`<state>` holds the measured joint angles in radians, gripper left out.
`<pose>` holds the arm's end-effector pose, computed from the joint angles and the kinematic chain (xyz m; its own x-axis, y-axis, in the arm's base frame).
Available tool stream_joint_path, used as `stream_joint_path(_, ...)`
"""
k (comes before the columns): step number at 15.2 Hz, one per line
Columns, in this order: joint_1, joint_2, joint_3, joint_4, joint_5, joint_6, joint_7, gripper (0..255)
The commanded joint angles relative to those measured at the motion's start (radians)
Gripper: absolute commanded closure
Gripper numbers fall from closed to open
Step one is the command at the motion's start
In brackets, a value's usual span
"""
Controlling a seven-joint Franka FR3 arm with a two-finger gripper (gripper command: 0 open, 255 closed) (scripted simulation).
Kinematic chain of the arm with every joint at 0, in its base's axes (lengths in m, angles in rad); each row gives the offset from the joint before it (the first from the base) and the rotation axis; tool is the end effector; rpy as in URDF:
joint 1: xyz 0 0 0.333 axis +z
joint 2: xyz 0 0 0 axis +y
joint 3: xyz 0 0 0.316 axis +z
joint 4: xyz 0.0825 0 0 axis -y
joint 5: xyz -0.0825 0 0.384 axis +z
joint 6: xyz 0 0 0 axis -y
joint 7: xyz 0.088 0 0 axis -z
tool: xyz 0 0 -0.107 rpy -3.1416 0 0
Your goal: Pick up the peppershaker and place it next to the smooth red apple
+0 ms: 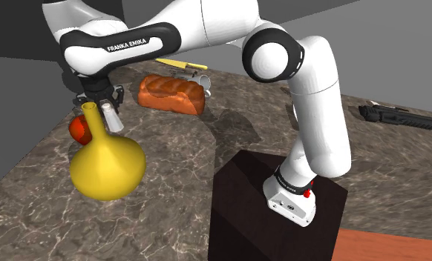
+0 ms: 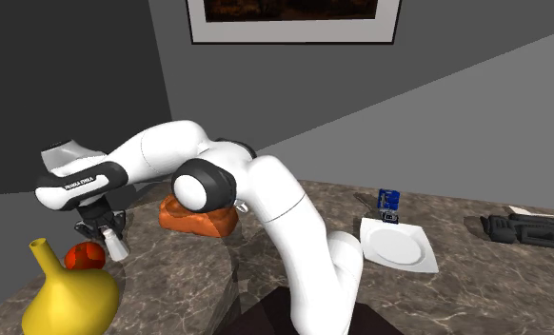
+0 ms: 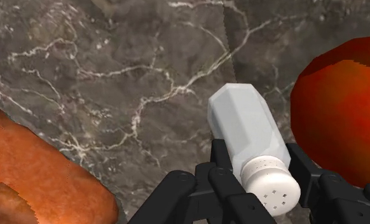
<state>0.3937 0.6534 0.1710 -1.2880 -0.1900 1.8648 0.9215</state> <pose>0.6347 0.3513 0.3629 0.9472 -0.3200 0.0176 -0.3202 -0.9422 0.0991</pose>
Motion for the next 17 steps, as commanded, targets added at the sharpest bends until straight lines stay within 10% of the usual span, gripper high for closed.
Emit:
stream_joint_path(1, 0.000, 0.000, 0.000, -0.005, 0.000, 0.006, 0.001, 255)
stream_joint_path(6, 0.000, 0.000, 0.000, -0.005, 0.000, 0.006, 0.001, 255)
stream_joint_path(7, 0.000, 0.000, 0.000, -0.004, 0.000, 0.006, 0.001, 0)
stream_joint_path(17, 0.012, -0.008, 0.004, 0.109, 0.005, -0.116, -0.007, 0)
